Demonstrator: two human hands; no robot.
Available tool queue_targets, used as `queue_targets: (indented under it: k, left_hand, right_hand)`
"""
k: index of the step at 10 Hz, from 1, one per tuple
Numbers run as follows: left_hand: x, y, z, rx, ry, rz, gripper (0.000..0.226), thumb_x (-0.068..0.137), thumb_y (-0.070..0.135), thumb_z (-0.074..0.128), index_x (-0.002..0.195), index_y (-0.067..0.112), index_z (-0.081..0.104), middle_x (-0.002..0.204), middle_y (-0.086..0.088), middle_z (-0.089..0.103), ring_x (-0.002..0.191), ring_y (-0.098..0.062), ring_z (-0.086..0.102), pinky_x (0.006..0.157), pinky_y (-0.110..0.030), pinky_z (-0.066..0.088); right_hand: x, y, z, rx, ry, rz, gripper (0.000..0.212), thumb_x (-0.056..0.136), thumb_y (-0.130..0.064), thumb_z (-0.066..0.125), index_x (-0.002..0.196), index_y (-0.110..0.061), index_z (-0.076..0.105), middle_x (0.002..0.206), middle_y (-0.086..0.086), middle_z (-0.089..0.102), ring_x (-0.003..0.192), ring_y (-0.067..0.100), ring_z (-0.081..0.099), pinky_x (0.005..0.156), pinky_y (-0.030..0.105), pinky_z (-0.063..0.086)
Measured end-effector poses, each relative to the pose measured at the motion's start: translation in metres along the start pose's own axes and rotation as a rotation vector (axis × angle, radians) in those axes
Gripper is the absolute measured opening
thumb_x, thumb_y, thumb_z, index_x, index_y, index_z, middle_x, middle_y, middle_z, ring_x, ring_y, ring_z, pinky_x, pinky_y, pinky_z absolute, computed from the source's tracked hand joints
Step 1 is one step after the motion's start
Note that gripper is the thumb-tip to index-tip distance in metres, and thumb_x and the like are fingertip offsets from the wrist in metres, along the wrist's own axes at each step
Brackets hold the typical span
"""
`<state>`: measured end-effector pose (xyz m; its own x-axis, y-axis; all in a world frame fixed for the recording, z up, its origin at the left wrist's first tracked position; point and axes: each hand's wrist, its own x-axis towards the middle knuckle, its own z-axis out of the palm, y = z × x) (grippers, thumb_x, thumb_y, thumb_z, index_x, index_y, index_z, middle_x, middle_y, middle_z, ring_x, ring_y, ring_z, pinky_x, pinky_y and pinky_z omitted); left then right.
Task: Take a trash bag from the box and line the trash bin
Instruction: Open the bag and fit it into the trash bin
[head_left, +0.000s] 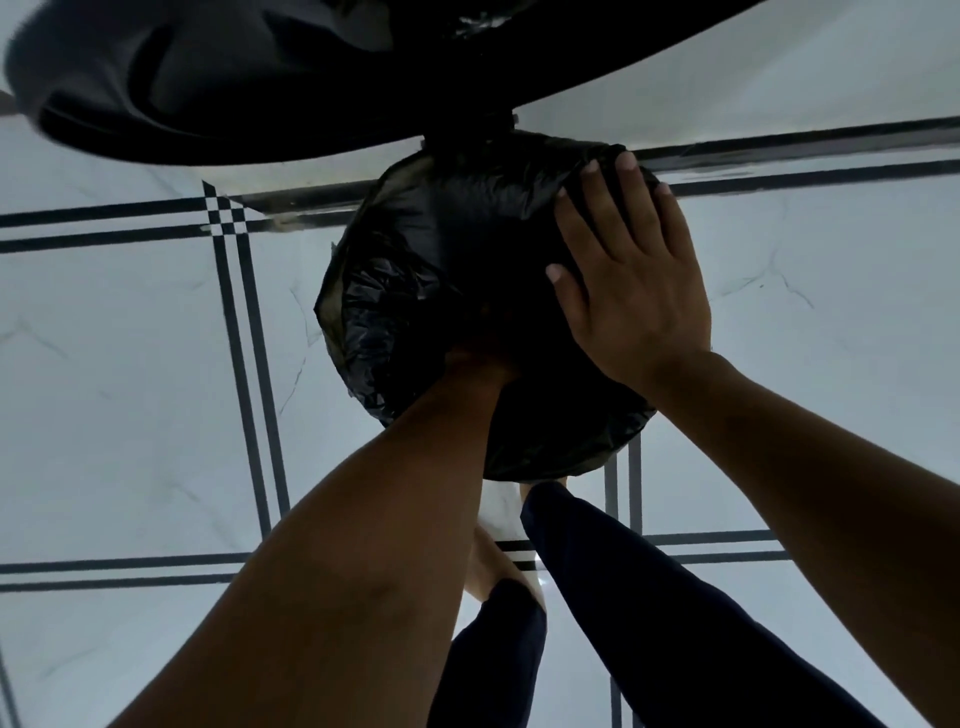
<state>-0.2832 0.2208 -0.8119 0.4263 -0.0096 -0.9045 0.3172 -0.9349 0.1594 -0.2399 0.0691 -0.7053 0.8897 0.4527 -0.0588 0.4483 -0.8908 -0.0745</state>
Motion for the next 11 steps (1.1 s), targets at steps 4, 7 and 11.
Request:
queue_targets:
  k: [4, 7, 11]
  left_hand:
    - [-0.001, 0.016, 0.003, 0.024, 0.153, 0.102, 0.045, 0.106, 0.031, 0.047, 0.147, 0.014, 0.049, 0.149, -0.015, 0.051, 0.135, -0.033, 0.051, 0.109, -0.040, 0.041]
    - [-0.025, 0.005, -0.007, 0.019, 0.149, 0.059, 0.045, 0.101, 0.036, 0.049, 0.141, 0.014, 0.056, 0.144, -0.014, 0.056, 0.131, -0.033, 0.055, 0.107, -0.043, 0.044]
    - [-0.209, -0.029, -0.017, -0.559, 0.764, 0.257, 0.017, 0.091, 0.016, 0.058, 0.099, 0.017, 0.073, 0.083, 0.005, 0.073, 0.075, -0.012, 0.067, 0.069, -0.024, 0.054]
  right_hand:
    - [-0.001, 0.000, 0.001, -0.008, -0.004, 0.002, 0.059, 0.108, -0.044, 0.029, 0.159, -0.014, 0.030, 0.167, 0.013, 0.023, 0.156, 0.035, 0.014, 0.124, 0.053, 0.017]
    - [0.000, -0.002, -0.008, 0.032, 0.014, -0.004, 0.058, 0.108, -0.043, 0.031, 0.158, -0.014, 0.032, 0.167, 0.012, 0.024, 0.156, 0.035, 0.015, 0.124, 0.053, 0.019]
    - [-0.020, -0.016, -0.092, 0.391, 0.085, 0.257, 0.034, 0.100, -0.022, 0.042, 0.124, -0.013, 0.064, 0.121, 0.010, 0.067, 0.113, 0.032, 0.058, 0.090, 0.039, 0.047]
